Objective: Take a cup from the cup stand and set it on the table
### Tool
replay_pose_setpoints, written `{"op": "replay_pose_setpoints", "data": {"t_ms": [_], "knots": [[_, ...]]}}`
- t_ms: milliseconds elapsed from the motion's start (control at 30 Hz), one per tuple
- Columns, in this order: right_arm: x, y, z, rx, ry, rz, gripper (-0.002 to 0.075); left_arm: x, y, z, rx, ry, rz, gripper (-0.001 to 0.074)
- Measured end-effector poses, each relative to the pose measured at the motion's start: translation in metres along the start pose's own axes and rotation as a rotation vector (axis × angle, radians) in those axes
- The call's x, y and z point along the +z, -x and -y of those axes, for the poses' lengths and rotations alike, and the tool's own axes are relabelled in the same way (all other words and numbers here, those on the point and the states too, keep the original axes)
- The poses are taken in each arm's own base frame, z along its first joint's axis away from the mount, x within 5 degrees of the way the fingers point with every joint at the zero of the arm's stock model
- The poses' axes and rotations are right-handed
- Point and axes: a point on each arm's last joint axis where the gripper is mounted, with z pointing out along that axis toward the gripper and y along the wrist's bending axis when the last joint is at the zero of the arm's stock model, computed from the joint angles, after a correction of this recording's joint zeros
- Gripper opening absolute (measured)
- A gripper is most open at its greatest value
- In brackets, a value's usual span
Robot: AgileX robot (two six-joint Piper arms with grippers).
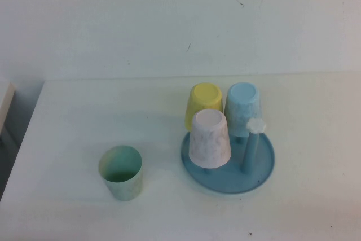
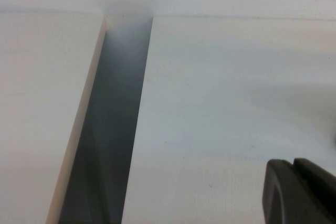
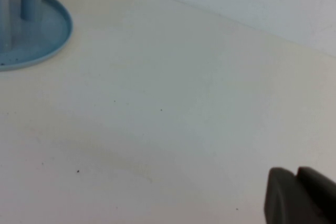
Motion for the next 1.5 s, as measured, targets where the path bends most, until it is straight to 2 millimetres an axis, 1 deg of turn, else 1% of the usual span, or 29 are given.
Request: {"op": "replay_pose_setpoints", "data": {"t_ms": [1233, 1300, 1333, 1400, 1433, 1500], "knots": [[0.000, 0.000, 0.000, 0.002, 0.001, 0.000, 0.0028, 0.000, 0.000, 0.000, 0.002, 0.000, 0.000, -0.0003], [0.000, 0.001, -0.001, 0.048, 0.012, 0.010, 0.0028, 0.000, 0.000, 0.000, 0.002, 0.000, 0.000, -0.0003], [0.000, 0.002, -0.002, 0.106, 0.026, 0.019, 0.0028, 0.000, 0.000, 0.000, 0.002, 0.000, 0.000, -0.0003], [0.000, 0.004, -0.005, 0.268, 0.065, 0.041, 0.0028, 0.000, 0.000, 0.000, 0.002, 0.000, 0.000, -0.0003], [-0.001, 0.007, -0.008, 0.406, 0.099, 0.064, 0.0028, 0.000, 0.000, 0.000, 0.002, 0.000, 0.000, -0.0003], [-0.001, 0.013, -0.010, 0.617, 0.153, 0.102, 0.0028, 0.000, 0.000, 0.000, 0.002, 0.000, 0.000, -0.0003]]}}
